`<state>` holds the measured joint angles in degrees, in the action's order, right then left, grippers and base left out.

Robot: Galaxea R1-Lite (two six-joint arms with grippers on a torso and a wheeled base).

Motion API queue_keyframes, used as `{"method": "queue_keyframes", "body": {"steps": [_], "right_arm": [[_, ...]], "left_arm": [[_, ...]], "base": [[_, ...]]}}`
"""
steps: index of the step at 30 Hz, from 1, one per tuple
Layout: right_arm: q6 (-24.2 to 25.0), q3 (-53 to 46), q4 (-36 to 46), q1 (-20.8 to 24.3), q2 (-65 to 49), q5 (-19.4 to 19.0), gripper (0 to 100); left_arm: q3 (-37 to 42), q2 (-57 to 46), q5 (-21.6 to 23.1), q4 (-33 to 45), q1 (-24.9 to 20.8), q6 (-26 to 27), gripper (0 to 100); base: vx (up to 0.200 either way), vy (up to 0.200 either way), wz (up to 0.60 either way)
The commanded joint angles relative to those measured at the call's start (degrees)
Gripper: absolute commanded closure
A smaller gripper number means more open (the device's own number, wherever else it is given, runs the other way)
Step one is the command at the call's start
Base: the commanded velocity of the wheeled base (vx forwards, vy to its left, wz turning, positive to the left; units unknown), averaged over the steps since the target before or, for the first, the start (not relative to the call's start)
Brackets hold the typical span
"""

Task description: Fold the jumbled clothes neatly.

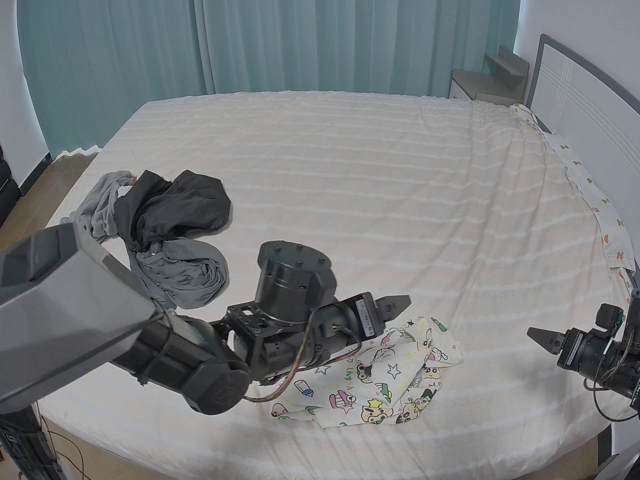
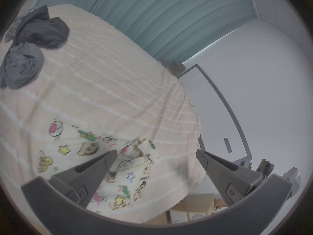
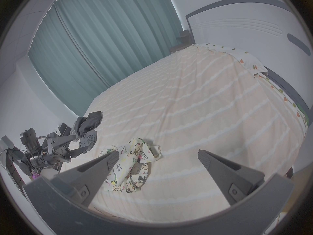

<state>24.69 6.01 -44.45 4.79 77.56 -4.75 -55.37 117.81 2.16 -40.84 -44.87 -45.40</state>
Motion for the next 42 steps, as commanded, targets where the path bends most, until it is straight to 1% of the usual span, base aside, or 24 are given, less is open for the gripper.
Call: {"method": "queue_keyframes", "body": {"steps": [1,2,3,4,5,6,7,8,9,10,13,15,17,18,20,23,24,27,29,32,33,35,37,42], "right_arm": [[0.10,-0.74,-0.03,4.61,0.58,-0.69,0],[0.27,-0.65,-0.03,6.02,0.93,-0.69,0],[0.45,-0.21,-0.03,8.30,2.16,-0.34,0],[0.54,0.14,-0.29,9.54,3.04,-0.08,0],[0.54,0.14,-0.29,9.54,3.04,-0.08,0],[0.63,2.16,-0.47,12.44,6.03,0.71,0],[0.63,2.16,-0.47,12.44,6.03,0.71,0],[0.71,4.98,-0.29,15.51,10.07,3.44,0],[0.71,5.33,-0.29,15.95,10.69,3.96,0],[0.71,6.91,-0.64,18.50,14.46,7.04,0],[0.63,9.46,-0.82,22.19,19.56,10.47,0],[0.27,11.92,-0.11,23.60,21.94,12.14,0],[0.10,15.08,0.41,24.56,25.10,13.54,0],[0.10,15.08,0.41,24.56,25.10,13.54,0],[-0.16,18.69,2.00,25.88,29.05,16.80,0],[-0.69,21.32,3.84,27.38,30.72,18.90,0],[-0.87,23.87,6.48,28.34,31.60,20.75,0],[-0.96,28.36,12.28,29.66,32.57,23.39,0],[-1.04,30.46,14.39,30.63,32.83,23.65,0],[-1.04,30.73,14.65,30.80,32.83,23.65,0],[-1.83,33.28,17.46,32.83,34.42,24.00,0],[-2.01,33.63,17.64,33.88,35.91,25.06,0],[-2.27,33.72,17.64,34.41,36.96,25.85,0],[-6.05,35.91,17.46,35.99,40.39,28.75,0]], "left_arm": [[15.12,-11.90,1.53,-0.21,6.55,-0.31,0],[18.19,-13.40,2.32,-0.38,8.05,-0.39,0],[22.50,-15.59,4.26,-0.73,10.95,-0.74,0],[24.70,-16.82,5.75,-1.00,12.79,-1.18,0],[24.70,-16.82,5.75,-1.00,12.79,-1.18,0],[29.35,-19.55,9.27,-2.23,17.89,-2.77,0],[29.35,-19.55,9.27,-2.23,17.89,-2.77,0],[33.66,-22.36,11.99,-4.07,23.25,-3.65,0],[34.10,-22.71,12.34,-4.25,23.87,-3.65,0],[37.18,-24.38,14.28,-5.74,27.56,-3.56,0],[40.34,-26.32,16.83,-7.68,31.69,-3.56,0],[41.31,-26.76,18.67,-8.29,33.62,-3.65,0],[41.57,-26.84,20.43,-8.29,34.77,-3.73,0],[41.57,-26.84,20.43,-8.29,34.77,-3.73,0],[41.92,-26.58,22.98,-8.38,36.17,-3.73,0],[42.45,-26.84,24.82,-8.38,37.14,-3.73,0],[42.80,-27.02,26.06,-8.38,37.84,-3.73,0],[43.06,-27.02,27.29,-8.38,38.72,-3.73,0],[43.06,-26.84,27.64,-8.38,38.72,-3.73,0],[43.06,-26.84,27.64,-8.38,38.72,-3.82,0],[43.24,-26.84,27.73,-8.38,38.72,-3.73,0],[43.59,-26.84,27.73,-8.47,38.72,-3.65,0],[43.68,-26.76,27.73,-8.47,38.72,-3.56,0],[43.77,-26.76,27.73,-8.47,38.55,-3.38,0]], "base": [[0.000,0.000,0.00],[0.000,0.000,0.00],[0.000,0.000,0.00],[0.000,0.000,0.00],[0.000,0.000,0.00],[0.000,0.000,0.00],[0.000,0.000,0.00],[0.000,0.000,0.00],[0.000,0.000,0.00],[0.000,0.000,0.00],[0.000,0.000,0.00],[0.000,0.000,0.00],[0.000,0.000,0.00],[0.000,0.000,0.00],[0.000,0.000,0.00],[0.000,0.000,0.00],[0.000,0.200,0.00],[0.000,0.200,0.00],[0.000,0.200,0.00],[0.000,0.200,0.00],[0.000,0.200,0.00],[0.000,0.200,0.00],[0.000,0.000,0.00],[0.000,0.000,0.00]]}}
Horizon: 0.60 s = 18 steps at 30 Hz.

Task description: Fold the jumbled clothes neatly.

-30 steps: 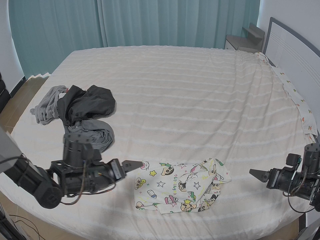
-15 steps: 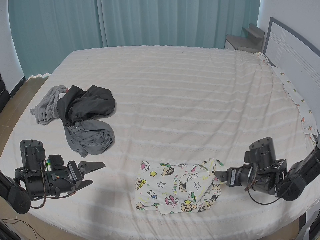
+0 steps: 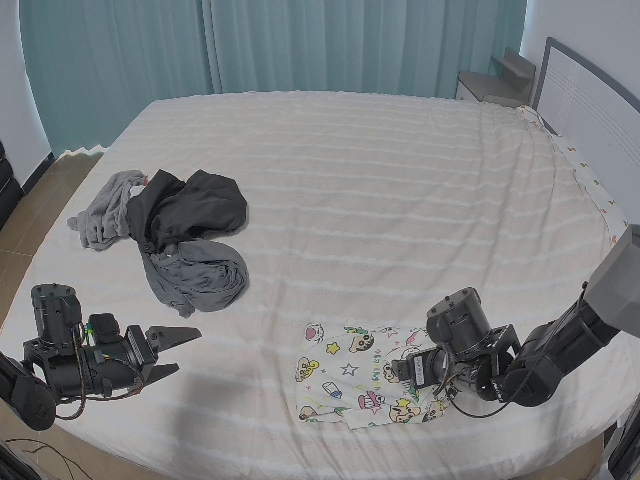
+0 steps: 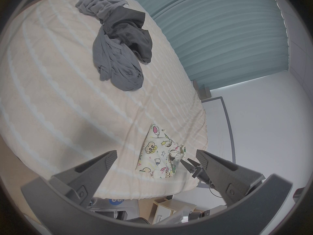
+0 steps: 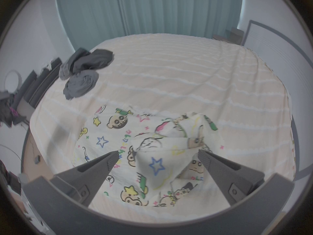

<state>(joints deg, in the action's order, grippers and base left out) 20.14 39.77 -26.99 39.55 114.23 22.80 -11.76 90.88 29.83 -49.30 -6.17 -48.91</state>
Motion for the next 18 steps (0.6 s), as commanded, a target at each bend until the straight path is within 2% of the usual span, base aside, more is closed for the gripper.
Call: {"method": "queue_keyframes", "body": {"steps": [1,8,18], "right_arm": [[-2.21,2.86,0.18,1.23,4.34,1.81,0],[-9.50,7.34,0.36,0.53,9.79,7.70,0],[-15.13,9.45,0.36,-0.87,15.24,11.83,0]], "left_arm": [[0.25,0.26,0.05,-0.01,-0.16,0.13,0],[0.25,0.44,0.05,-0.01,-0.25,0.13,0],[0.16,0.61,0.05,-0.01,-0.25,0.22,0]], "base": [[0.000,0.000,0.00],[0.000,0.000,0.00],[0.000,0.000,0.00]]}}
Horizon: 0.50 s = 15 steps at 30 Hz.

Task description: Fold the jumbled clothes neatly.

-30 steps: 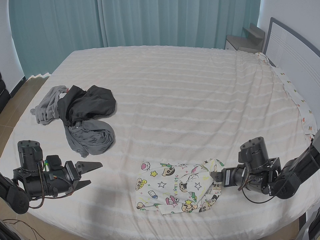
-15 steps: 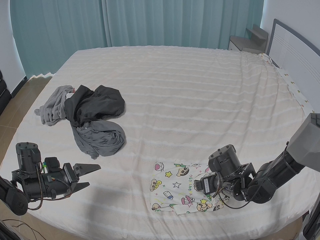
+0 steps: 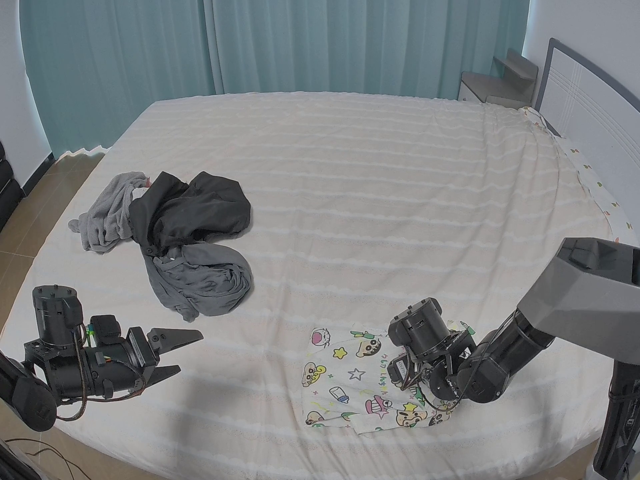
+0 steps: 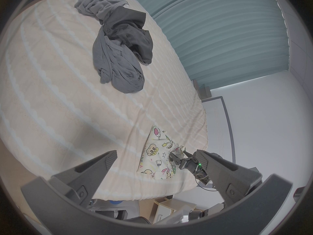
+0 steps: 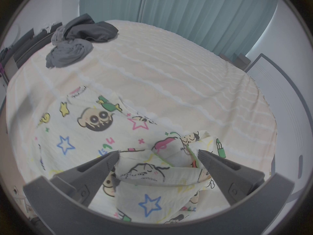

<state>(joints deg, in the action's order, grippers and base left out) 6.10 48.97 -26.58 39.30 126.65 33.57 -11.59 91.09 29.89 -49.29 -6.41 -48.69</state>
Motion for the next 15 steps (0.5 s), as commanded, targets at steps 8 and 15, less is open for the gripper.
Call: {"method": "queue_keyframes", "body": {"steps": [8,15], "right_arm": [[-0.82,-5.90,-0.23,-2.30,-3.07,2.64,0],[-0.82,-14.87,-0.49,-2.65,-11.16,2.64,0]], "left_arm": [[-0.10,0.85,-0.01,-0.02,0.08,0.00,0],[-0.01,0.85,-0.01,-0.02,0.00,0.00,0]], "base": [[0.000,0.000,0.00],[0.000,0.000,0.00]]}}
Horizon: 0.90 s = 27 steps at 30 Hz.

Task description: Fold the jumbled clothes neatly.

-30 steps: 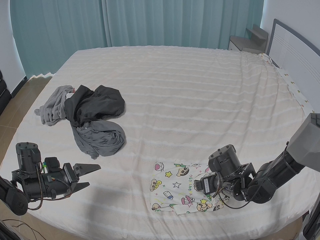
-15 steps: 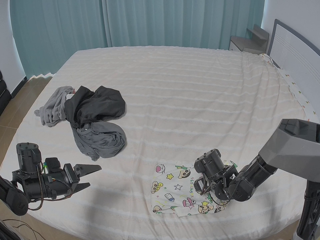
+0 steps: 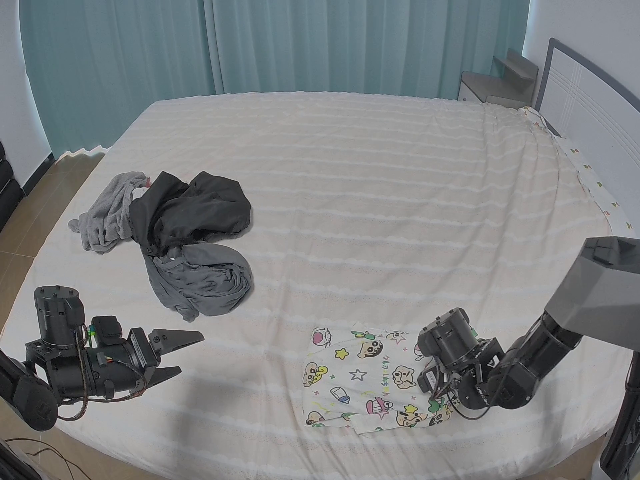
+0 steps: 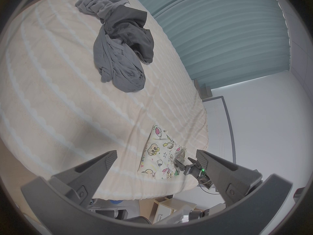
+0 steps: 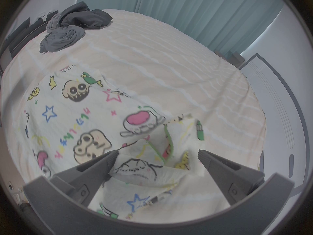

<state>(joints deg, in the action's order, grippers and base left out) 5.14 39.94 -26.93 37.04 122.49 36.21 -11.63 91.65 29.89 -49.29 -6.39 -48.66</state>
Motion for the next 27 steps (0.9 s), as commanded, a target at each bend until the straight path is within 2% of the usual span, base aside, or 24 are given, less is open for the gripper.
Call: {"method": "queue_keyframes", "body": {"steps": [1,13,19,23,27], "right_arm": [[0.30,-7.24,-0.32,-0.65,-7.88,0.00,0],[1.97,-20.95,-4.98,-5.57,-11.84,-0.35,0],[2.06,-21.83,-10.25,-7.59,-13.77,-1.40,0],[2.41,-19.37,-16.05,-8.12,-15.97,-6.59,0],[6.81,-17.70,-17.90,-8.65,-15.79,-11.16,0]], "left_arm": [[0.03,0.28,-0.01,-0.02,0.06,-0.03,0],[0.03,0.20,-0.01,-0.02,0.06,-0.03,0],[-0.06,0.28,-0.01,-0.02,0.06,-0.03,0],[-0.06,0.28,-0.01,-0.02,0.06,-0.03,0],[-0.06,0.28,-0.01,-0.02,0.06,-0.11,0]], "base": [[0.000,0.000,0.00],[0.000,0.000,0.00],[0.000,0.000,0.00],[0.000,0.000,0.00],[0.000,0.000,0.00]]}}
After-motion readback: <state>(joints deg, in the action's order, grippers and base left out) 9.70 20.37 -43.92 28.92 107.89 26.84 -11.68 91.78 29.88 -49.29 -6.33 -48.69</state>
